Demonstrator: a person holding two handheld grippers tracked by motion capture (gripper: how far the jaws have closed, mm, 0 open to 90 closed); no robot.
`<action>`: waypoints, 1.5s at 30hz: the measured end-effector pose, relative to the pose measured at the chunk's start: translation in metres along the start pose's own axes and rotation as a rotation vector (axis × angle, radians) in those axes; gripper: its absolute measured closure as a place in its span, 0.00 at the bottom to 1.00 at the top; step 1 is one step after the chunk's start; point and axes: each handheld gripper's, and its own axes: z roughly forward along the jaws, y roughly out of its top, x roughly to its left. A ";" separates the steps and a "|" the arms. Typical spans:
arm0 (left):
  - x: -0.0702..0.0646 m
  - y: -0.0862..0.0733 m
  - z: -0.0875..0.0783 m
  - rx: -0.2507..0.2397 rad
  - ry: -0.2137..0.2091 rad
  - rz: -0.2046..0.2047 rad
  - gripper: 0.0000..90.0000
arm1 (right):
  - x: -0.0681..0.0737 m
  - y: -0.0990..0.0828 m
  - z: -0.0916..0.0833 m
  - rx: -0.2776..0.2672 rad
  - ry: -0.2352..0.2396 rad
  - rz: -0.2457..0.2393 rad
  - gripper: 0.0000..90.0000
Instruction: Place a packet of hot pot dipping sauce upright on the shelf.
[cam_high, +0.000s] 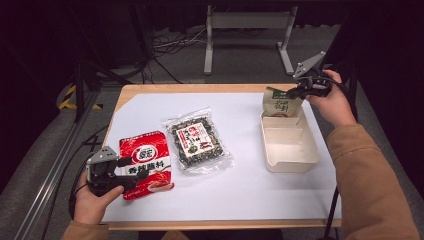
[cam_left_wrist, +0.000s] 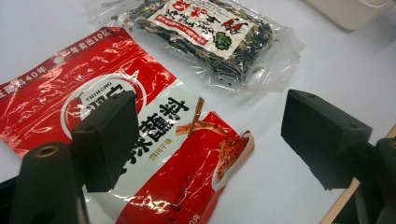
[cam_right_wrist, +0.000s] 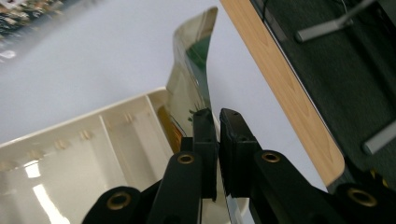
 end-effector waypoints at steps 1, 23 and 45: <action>0.000 0.000 0.000 0.000 -0.001 0.000 0.22 | -0.002 -0.003 0.001 0.003 -0.010 0.026 0.94; 0.014 0.014 0.007 -0.004 0.052 0.009 0.17 | 0.018 -0.005 -0.023 -0.178 -0.159 0.121 0.41; 0.027 0.030 0.006 -0.024 0.087 0.055 0.16 | 0.113 -0.019 -0.068 -0.470 -0.117 0.227 0.48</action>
